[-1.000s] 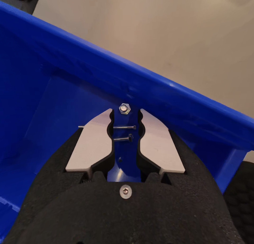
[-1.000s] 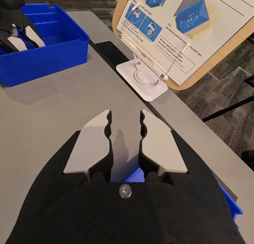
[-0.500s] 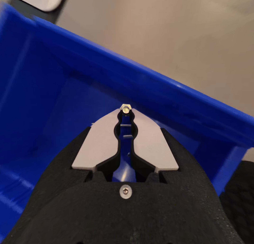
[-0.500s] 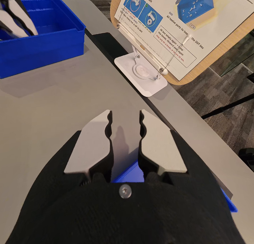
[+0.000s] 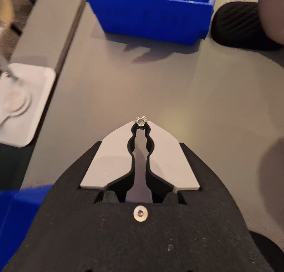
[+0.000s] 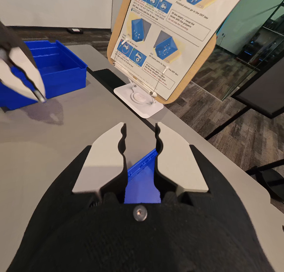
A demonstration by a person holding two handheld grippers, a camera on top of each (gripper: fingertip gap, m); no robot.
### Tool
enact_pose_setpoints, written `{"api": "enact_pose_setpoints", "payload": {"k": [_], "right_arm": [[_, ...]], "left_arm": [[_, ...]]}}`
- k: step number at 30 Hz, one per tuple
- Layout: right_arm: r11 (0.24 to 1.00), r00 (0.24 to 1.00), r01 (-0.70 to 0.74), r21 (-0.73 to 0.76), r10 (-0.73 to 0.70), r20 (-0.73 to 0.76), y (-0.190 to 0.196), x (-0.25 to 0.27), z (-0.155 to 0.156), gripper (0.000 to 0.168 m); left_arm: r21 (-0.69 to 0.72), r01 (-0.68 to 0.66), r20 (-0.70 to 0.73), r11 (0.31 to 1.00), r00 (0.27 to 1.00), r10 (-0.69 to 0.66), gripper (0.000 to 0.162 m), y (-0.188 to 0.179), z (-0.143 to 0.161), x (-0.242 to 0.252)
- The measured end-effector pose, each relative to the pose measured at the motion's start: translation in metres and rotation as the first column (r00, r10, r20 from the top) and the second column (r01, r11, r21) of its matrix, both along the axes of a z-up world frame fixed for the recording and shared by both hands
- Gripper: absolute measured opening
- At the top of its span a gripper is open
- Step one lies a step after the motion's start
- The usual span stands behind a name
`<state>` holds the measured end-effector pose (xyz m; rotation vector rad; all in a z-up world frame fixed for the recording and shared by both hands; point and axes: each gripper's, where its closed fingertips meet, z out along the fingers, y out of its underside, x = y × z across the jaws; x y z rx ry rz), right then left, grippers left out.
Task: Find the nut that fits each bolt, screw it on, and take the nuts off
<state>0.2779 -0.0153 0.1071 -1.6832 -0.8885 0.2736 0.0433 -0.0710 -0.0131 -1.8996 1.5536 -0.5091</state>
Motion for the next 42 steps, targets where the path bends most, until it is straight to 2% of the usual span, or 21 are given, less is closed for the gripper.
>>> {"api": "enact_pose_setpoints", "payload": {"k": [6, 13, 34, 42], "right_arm": [[0.999, 0.997, 0.014, 0.034, -0.011, -0.081, -0.017, 0.032, 0.018, 0.035], [1.0, 0.997, 0.005, 0.03, -0.003, -0.082, -0.019, 0.041, 0.019, 0.035], [0.999, 0.999, 0.039, -0.037, -0.04, -0.036, -0.008, 0.052, 0.002, 0.035], [0.998, 0.998, 0.047, -0.05, -0.049, -0.033, -0.004, 0.055, -0.001, 0.035]], "left_arm": [[-0.044, 0.11, -0.13, 0.993, 0.985, -0.114, 0.009, 0.01, -0.075, 0.072], [-0.089, 0.186, -0.189, 0.978, 0.961, -0.2, 0.009, 0.018, -0.107, 0.103], [-0.153, 0.221, -0.237, 0.963, 0.938, -0.253, 0.009, 0.02, -0.132, 0.111], [-0.126, 0.216, -0.25, 0.968, 0.938, -0.242, 0.01, 0.022, -0.135, 0.108]]}}
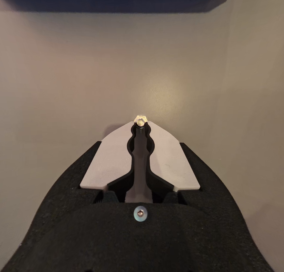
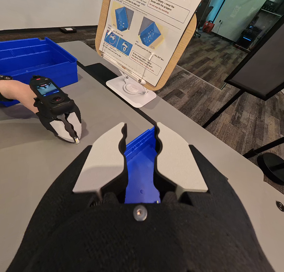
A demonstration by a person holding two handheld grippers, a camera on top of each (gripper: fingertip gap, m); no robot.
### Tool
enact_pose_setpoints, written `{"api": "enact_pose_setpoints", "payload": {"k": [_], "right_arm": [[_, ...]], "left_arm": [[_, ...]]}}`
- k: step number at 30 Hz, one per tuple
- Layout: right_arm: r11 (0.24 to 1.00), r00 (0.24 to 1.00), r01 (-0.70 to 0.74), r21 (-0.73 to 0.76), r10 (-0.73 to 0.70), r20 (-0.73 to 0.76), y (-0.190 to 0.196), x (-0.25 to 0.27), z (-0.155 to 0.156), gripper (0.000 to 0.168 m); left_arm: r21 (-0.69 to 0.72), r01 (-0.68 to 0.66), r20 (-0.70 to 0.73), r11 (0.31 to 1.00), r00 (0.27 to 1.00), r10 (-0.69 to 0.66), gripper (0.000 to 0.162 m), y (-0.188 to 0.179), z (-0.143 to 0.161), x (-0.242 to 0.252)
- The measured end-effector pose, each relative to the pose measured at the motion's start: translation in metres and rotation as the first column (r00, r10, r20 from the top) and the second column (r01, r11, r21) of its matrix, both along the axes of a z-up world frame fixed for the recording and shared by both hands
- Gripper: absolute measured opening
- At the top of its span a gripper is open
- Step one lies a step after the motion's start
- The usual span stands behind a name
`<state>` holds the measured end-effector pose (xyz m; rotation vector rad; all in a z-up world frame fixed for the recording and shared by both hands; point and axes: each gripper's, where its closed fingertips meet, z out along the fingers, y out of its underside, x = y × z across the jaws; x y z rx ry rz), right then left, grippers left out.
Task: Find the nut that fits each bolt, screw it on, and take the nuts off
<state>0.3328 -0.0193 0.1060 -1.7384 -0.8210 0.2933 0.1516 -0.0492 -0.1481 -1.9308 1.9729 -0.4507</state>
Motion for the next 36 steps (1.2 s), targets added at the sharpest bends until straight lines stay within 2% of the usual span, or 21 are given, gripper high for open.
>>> {"api": "enact_pose_setpoints", "payload": {"k": [4, 6, 9, 12, 13, 15, 17, 21, 25, 27, 32, 36], "right_arm": [[1.0, 1.0, 0.013, -0.002, -0.013, 0.009, 0.001, 0.003, -0.001, 0.035], [1.0, 1.0, 0.009, -0.002, -0.009, 0.008, 0.001, 0.003, -0.002, 0.035], [1.0, 1.0, 0.004, -0.001, -0.004, -0.001, 0.001, 0.005, -0.001, 0.035], [1.0, 1.0, 0.002, 0.003, -0.002, -0.02, 0.002, 0.007, 0.001, 0.035], [1.0, 1.0, 0.003, 0.004, -0.003, -0.025, 0.002, 0.008, 0.001, 0.036], [1.0, 1.0, 0.008, 0.005, -0.008, -0.028, 0.002, 0.008, 0.002, 0.036], [1.0, 1.0, 0.005, 0.003, -0.005, -0.026, 0.002, 0.007, 0.001, 0.036], [1.0, 1.0, -0.002, 0.001, 0.002, -0.009, 0.002, 0.003, 0.0, 0.036], [1.0, 1.0, -0.007, -0.01, 0.007, 0.007, 0.003, -0.001, -0.004, 0.036], [1.0, 1.0, -0.013, -0.018, 0.014, 0.015, 0.004, -0.004, -0.006, 0.036], [0.999, 0.999, -0.003, -0.036, 0.005, 0.053, 0.007, -0.004, -0.014, 0.036], [0.999, 0.998, -0.004, -0.046, 0.007, 0.056, 0.009, -0.004, -0.017, 0.036]], "left_arm": [[0.003, -0.017, 0.016, 1.0, 1.0, 0.017, 0.025, 0.0, 0.006, 0.001], [0.007, -0.044, 0.067, 0.999, 0.997, 0.043, 0.021, 0.002, 0.024, 0.001], [0.043, -0.113, 0.222, 0.993, 0.97, 0.101, 0.02, 0.006, 0.078, -0.009], [0.139, -0.247, 0.368, 0.959, 0.912, 0.182, 0.022, 0.02, 0.152, -0.052], [0.132, -0.29, 0.418, 0.948, 0.883, 0.212, 0.022, 0.023, 0.176, -0.07], [0.079, -0.382, 0.448, 0.921, 0.839, 0.309, 0.022, 0.031, 0.208, -0.115], [0.065, -0.477, 0.393, 0.876, 0.82, 0.417, 0.022, 0.042, 0.218, -0.164], [0.149, -0.605, 0.213, 0.782, 0.792, 0.572, 0.022, 0.054, 0.204, -0.254], [0.156, -0.672, -0.01, 0.724, 0.732, 0.682, 0.024, 0.045, 0.163, -0.312], [0.203, -0.647, -0.104, 0.735, 0.732, 0.673, 0.024, 0.04, 0.142, -0.331], [0.284, -0.491, -0.328, 0.824, 0.757, 0.565, 0.024, 0.028, 0.09, -0.362], [0.312, -0.381, -0.471, 0.871, 0.734, 0.49, 0.023, 0.025, 0.056, -0.379]]}}
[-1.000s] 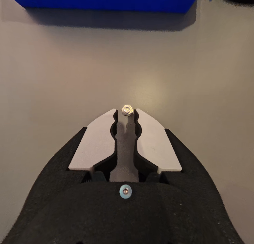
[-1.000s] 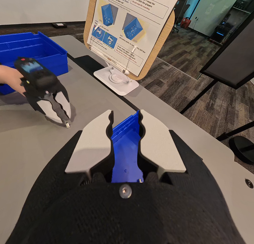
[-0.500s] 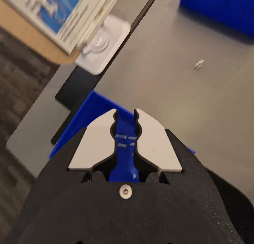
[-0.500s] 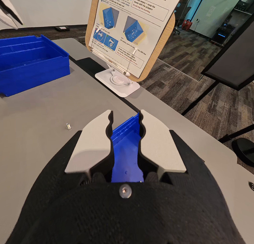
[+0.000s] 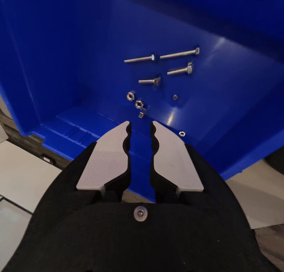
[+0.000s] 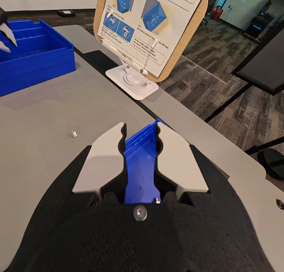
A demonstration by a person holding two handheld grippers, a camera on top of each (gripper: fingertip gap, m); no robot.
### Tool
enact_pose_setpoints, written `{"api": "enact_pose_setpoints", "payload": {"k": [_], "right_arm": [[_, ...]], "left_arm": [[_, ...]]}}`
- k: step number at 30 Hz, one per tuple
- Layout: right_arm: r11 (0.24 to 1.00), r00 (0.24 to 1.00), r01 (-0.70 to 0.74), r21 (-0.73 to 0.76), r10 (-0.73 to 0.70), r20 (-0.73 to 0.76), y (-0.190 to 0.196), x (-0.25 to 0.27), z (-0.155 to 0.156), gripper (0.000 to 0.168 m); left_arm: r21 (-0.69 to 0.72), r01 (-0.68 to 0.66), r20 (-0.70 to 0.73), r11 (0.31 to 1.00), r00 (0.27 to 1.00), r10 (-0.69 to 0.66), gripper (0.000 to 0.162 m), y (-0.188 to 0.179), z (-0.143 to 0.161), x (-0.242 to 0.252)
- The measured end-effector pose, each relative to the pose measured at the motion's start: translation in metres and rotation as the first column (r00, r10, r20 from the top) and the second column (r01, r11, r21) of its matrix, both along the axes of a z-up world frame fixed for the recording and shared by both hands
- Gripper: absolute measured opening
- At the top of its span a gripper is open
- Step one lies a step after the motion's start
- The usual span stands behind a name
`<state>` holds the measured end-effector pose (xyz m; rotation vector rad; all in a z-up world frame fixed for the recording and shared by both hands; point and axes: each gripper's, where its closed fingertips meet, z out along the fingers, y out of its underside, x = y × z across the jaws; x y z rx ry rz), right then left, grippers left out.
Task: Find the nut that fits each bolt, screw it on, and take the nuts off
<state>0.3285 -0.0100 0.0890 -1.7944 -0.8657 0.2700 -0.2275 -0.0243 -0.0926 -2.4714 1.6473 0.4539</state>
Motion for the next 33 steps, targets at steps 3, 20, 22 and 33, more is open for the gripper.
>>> {"api": "enact_pose_setpoints", "payload": {"k": [3, 20, 22, 33], "right_arm": [[1.0, 1.0, 0.002, -0.009, -0.002, 0.009, 0.002, 0.0, -0.003, 0.036], [0.998, 0.997, -0.016, -0.065, 0.021, 0.078, 0.007, -0.009, -0.021, 0.036], [0.998, 0.996, -0.014, -0.066, 0.019, 0.082, 0.007, -0.009, -0.021, 0.036], [0.996, 0.995, -0.018, -0.084, 0.026, 0.095, 0.007, -0.01, -0.026, 0.036]], "left_arm": [[-0.037, -0.01, -0.059, 0.999, 0.998, 0.008, 0.023, 0.001, -0.021, -0.007], [-0.041, 0.02, -0.103, 0.999, 0.994, -0.024, 0.016, 0.008, -0.049, -0.019], [-0.042, 0.016, -0.097, 0.999, 0.995, -0.02, 0.015, 0.007, -0.05, -0.019], [-0.046, 0.002, -0.096, 0.999, 0.995, -0.006, 0.011, 0.006, -0.054, -0.022]]}}
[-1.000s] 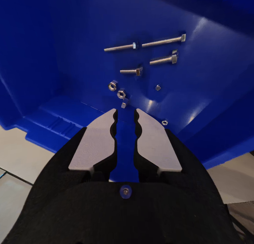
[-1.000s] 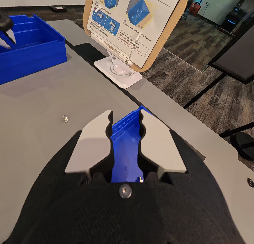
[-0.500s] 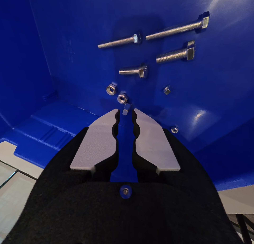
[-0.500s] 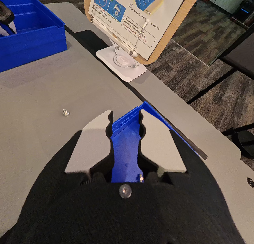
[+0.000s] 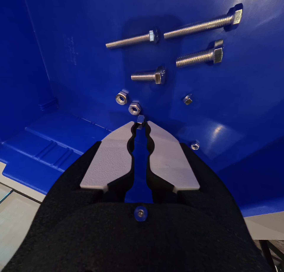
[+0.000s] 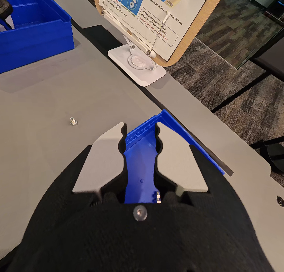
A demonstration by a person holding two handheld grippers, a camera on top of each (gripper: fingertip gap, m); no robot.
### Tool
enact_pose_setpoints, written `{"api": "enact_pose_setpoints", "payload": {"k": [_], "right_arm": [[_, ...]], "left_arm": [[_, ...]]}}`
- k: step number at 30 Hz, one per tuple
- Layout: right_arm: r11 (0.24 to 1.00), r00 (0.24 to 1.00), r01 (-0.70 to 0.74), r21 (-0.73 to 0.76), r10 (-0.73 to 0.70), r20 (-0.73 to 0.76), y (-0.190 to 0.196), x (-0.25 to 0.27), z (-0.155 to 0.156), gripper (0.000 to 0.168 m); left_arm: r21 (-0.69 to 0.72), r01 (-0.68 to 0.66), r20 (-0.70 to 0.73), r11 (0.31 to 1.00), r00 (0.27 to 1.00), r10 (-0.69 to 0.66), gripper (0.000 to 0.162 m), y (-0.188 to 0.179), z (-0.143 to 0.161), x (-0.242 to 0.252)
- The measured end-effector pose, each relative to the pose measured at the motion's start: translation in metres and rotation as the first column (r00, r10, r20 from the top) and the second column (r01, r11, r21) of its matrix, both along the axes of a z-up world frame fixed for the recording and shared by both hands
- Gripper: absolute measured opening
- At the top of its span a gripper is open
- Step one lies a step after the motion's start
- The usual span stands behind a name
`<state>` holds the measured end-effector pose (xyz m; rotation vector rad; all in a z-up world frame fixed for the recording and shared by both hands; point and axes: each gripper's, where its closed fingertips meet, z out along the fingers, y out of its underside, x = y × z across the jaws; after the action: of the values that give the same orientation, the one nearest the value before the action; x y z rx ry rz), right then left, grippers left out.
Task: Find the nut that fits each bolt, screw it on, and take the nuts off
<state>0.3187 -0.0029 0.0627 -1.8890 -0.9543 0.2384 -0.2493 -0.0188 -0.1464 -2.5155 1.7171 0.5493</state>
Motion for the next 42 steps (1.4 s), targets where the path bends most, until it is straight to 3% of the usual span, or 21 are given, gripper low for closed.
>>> {"api": "enact_pose_setpoints", "payload": {"k": [9, 12, 15, 17, 19, 22, 24, 26, 33, 36, 42], "right_arm": [[1.0, 1.0, 0.001, -0.012, -0.001, 0.002, 0.0, 0.002, -0.003, 0.036], [1.0, 1.0, 0.002, -0.013, -0.002, -0.001, 0.0, 0.003, -0.003, 0.036], [1.0, 1.0, 0.003, -0.016, -0.003, 0.0, 0.0, 0.004, -0.003, 0.036], [1.0, 1.0, 0.007, -0.016, -0.007, 0.001, 0.0, 0.004, -0.003, 0.036], [1.0, 1.0, 0.007, -0.015, -0.007, 0.001, 0.0, 0.004, -0.003, 0.036], [1.0, 1.0, 0.002, -0.017, -0.002, 0.009, 0.0, 0.001, -0.004, 0.036], [1.0, 1.0, -0.004, -0.02, 0.004, 0.019, -0.001, -0.002, -0.005, 0.036], [1.0, 0.999, -0.01, -0.024, 0.011, 0.03, -0.002, -0.004, -0.007, 0.036], [0.999, 0.999, -0.029, -0.025, 0.03, 0.038, -0.004, -0.009, -0.008, 0.036], [0.999, 0.999, -0.033, -0.026, 0.034, 0.042, -0.004, -0.011, -0.009, 0.036], [0.999, 0.999, -0.041, -0.028, 0.042, 0.034, -0.004, -0.011, -0.009, 0.036]], "left_arm": [[0.027, -0.024, 0.056, 0.999, 0.998, 0.023, 0.008, 0.001, 0.007, 0.006], [0.097, -0.032, 0.115, 0.995, 0.993, 0.021, 0.008, 0.008, 0.034, 0.015], [0.235, -0.085, 0.252, 0.968, 0.968, 0.024, 0.008, 0.019, 0.088, 0.035], [0.264, -0.184, 0.41, 0.947, 0.91, 0.062, 0.008, 0.017, 0.129, 0.064], [0.23, -0.242, 0.59, 0.942, 0.805, 0.063, 0.008, 0.004, 0.165, 0.11], [0.041, -0.2, 0.793, 0.979, 0.603, 0.09, 0.008, -0.035, 0.187, 0.197], [-0.103, -0.126, 0.829, 0.987, 0.537, 0.155, 0.008, -0.062, 0.174, 0.247], [-0.199, -0.067, 0.826, 0.978, 0.526, 0.204, 0.008, -0.081, 0.147, 0.286], [-0.464, -0.017, 0.675, 0.886, 0.641, 0.366, 0.008, -0.107, 0.045, 0.352], [-0.538, -0.011, 0.627, 0.843, 0.664, 0.408, 0.008, -0.111, 0.028, 0.365], [-0.538, -0.031, 0.572, 0.842, 0.72, 0.392, 0.008, -0.103, 0.008, 0.371]]}}
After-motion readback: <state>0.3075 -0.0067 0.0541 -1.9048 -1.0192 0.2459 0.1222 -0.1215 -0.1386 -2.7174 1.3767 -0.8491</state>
